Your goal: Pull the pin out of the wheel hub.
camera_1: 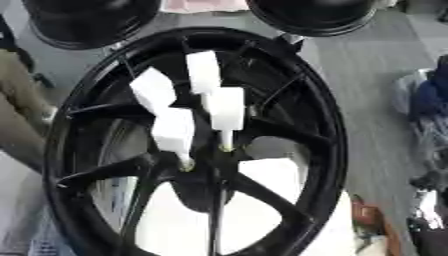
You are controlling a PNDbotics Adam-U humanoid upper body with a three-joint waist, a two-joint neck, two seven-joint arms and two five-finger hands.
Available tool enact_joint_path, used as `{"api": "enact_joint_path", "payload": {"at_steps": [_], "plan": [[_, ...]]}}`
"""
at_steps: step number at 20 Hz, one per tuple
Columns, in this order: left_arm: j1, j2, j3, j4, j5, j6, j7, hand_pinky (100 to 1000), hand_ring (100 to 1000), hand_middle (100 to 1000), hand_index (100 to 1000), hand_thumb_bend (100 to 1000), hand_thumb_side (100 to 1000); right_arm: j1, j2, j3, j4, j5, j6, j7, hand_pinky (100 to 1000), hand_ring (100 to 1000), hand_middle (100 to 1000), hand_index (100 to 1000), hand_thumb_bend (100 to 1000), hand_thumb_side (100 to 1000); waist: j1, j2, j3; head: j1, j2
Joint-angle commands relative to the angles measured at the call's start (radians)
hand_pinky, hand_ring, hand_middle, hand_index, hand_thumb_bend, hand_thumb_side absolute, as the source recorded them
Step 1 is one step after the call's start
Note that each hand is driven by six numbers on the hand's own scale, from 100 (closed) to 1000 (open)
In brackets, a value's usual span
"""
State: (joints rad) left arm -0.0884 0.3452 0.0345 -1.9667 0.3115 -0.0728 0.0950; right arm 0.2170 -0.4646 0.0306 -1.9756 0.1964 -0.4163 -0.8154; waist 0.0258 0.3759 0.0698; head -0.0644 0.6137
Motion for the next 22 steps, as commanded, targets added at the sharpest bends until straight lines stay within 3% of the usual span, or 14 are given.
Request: {"api": "enact_joint_path", "payload": {"at_steps": [1,6,13,16,17,18,22], "plan": [[0.001,0.022,0.003,-0.017,0.002,0.009,0.002,822,818,671,763,119,832,0.002,-0.065,-0.022,-0.024,-0.041,-0.036,-0.027,526,881,879,827,100,597,-0.003,-0.019,-0.001,0.002,-0.008],[0.005,0.020,0.006,-0.015,0.002,0.014,0.005,822,818,670,761,121,834,0.003,-0.154,-0.058,-0.024,-0.182,-0.032,0.005,522,897,894,836,100,595,-0.006,-0.020,-0.004,0.005,-0.004],[0.017,0.024,0.009,-0.017,-0.007,0.014,0.010,821,818,669,760,120,837,0.025,-0.297,-0.164,-0.024,-0.331,-0.050,0.076,527,898,893,839,100,581,-0.013,-0.019,-0.020,0.020,0.003],[0.022,0.026,0.012,-0.022,-0.015,0.011,0.013,820,818,669,759,116,833,0.036,-0.344,-0.200,-0.024,-0.378,-0.057,0.101,528,896,890,841,100,579,-0.016,-0.017,-0.026,0.027,0.008],[0.024,0.027,0.012,-0.024,-0.017,0.010,0.014,820,818,669,759,118,831,0.038,-0.356,-0.210,-0.024,-0.389,-0.060,0.108,528,895,889,840,100,641,-0.017,-0.017,-0.028,0.029,0.010],[0.027,0.028,0.013,-0.026,-0.020,0.009,0.015,820,818,668,759,114,832,0.039,-0.368,-0.219,-0.024,-0.398,-0.064,0.115,529,894,888,840,100,576,-0.018,-0.016,-0.029,0.032,0.014],[0.035,0.029,0.015,-0.033,-0.031,0.007,0.019,820,818,669,759,114,835,0.037,-0.418,-0.251,-0.024,-0.427,-0.070,0.137,531,891,884,841,100,568,-0.023,-0.011,-0.035,0.045,0.020]]}}
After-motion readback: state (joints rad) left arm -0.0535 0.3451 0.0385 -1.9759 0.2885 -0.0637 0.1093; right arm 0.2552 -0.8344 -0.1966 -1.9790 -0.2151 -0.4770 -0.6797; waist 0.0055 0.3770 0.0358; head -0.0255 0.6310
